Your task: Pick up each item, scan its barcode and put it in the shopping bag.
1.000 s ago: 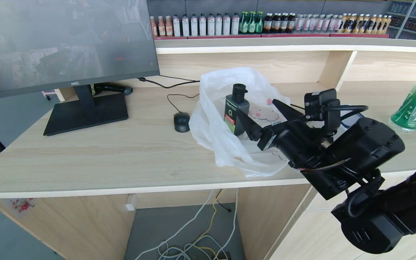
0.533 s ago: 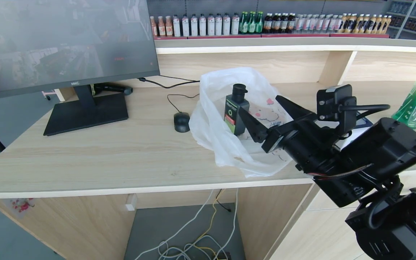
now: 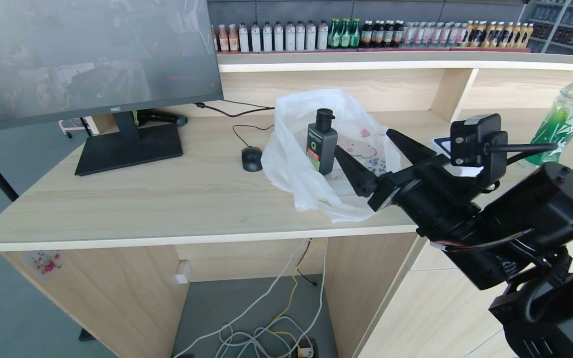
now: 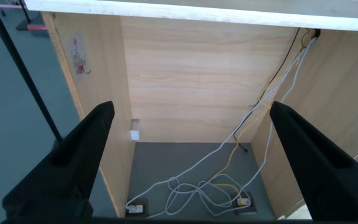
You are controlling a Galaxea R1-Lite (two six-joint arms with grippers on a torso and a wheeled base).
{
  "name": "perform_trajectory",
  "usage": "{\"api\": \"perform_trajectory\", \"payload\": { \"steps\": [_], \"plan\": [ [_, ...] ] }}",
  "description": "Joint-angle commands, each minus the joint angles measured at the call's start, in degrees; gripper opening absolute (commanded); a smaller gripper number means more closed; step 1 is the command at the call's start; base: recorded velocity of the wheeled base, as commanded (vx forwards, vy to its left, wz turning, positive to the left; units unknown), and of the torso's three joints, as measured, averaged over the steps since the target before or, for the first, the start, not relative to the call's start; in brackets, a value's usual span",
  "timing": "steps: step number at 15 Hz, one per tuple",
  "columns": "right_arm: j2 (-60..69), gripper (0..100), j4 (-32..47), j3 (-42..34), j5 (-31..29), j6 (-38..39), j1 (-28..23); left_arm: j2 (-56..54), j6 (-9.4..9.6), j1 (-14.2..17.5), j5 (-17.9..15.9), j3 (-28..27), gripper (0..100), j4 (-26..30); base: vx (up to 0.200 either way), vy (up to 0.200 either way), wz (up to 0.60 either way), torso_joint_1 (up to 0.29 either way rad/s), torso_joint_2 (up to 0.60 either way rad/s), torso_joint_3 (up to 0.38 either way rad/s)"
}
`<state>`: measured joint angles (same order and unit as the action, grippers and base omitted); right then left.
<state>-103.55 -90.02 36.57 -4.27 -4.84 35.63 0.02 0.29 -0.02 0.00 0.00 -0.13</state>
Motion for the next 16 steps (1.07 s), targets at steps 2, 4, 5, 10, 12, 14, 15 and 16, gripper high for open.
{"api": "perform_trajectory", "payload": {
  "steps": [2,4,5,10,12,14,15,16],
  "plan": [
    [1.5,100,0.0,-1.9,0.0,0.0,-0.1,0.0,-0.29,0.0,0.0,0.0,100,0.0,0.000,-0.100,0.00,0.011,0.00,-0.001],
    [2.3,100,0.0,-3.2,0.0,0.0,-0.1,0.0,-0.20,0.0,0.0,0.0,100,0.0,0.000,-0.200,0.00,0.000,0.00,0.002],
    [2.6,100,0.0,-3.6,0.0,0.0,-0.1,0.0,-0.20,0.0,0.0,0.0,100,0.0,0.000,-0.200,0.00,0.012,0.00,0.002],
    [5.2,100,0.0,-6.5,0.0,0.0,-0.2,0.0,-0.38,0.0,0.0,0.0,100,0.0,0.000,-0.200,0.00,0.006,0.00,0.002],
    [5.9,100,0.0,-7.1,0.0,0.0,-0.2,0.0,-0.47,0.0,0.0,0.0,100,0.0,0.000,-0.200,0.00,0.000,0.00,0.002],
    [6.9,100,0.0,-8.1,0.0,0.0,-0.2,0.0,-0.56,0.0,0.0,0.0,100,0.0,0.000,-0.200,0.00,0.002,0.00,0.005],
    [7.2,100,0.0,-8.4,0.0,0.1,-0.2,0.0,-0.56,0.0,0.0,0.0,100,0.0,0.000,-0.200,0.00,0.007,0.00,0.002],
    [7.5,100,0.0,-8.7,0.0,0.0,-0.2,0.0,-0.56,0.0,0.0,0.0,100,0.0,0.000,-0.200,0.00,0.002,0.00,0.007]
  ]
}}
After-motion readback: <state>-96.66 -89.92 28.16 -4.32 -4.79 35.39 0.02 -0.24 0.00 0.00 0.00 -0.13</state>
